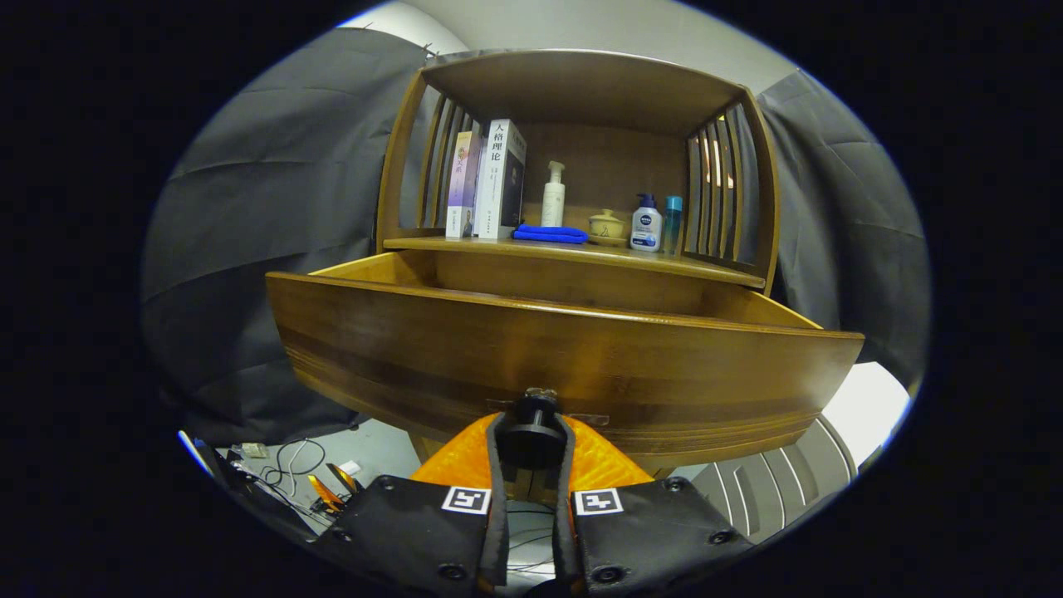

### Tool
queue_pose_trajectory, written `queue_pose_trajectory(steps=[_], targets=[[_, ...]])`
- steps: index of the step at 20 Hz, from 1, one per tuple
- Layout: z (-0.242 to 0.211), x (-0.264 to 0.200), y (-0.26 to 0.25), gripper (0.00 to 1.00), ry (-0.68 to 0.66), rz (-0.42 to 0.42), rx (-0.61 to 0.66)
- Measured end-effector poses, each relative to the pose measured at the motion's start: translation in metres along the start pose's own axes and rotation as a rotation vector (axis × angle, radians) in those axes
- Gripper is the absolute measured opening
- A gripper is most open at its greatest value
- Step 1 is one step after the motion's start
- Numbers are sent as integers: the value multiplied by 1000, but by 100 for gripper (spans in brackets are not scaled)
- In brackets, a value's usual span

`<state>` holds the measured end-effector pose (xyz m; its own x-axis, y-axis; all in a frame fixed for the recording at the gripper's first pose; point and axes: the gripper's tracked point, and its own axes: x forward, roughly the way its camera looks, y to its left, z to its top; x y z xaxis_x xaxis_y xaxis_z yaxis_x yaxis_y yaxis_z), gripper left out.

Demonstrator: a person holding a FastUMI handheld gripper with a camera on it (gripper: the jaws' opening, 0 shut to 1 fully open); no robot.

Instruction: Pull open the drawer, take out the items inside it, and place them on the countertop above the cabinet.

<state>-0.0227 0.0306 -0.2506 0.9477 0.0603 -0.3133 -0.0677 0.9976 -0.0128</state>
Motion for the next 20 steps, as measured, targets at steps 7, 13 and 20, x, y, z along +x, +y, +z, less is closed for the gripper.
queue_pose_trajectory(steps=[7,13,20], targets=[[-3,-7,2,24,7,3,-9],[-3,-8,2,36,31,21,5],[23,-33,-8,70,-33,28,-8]])
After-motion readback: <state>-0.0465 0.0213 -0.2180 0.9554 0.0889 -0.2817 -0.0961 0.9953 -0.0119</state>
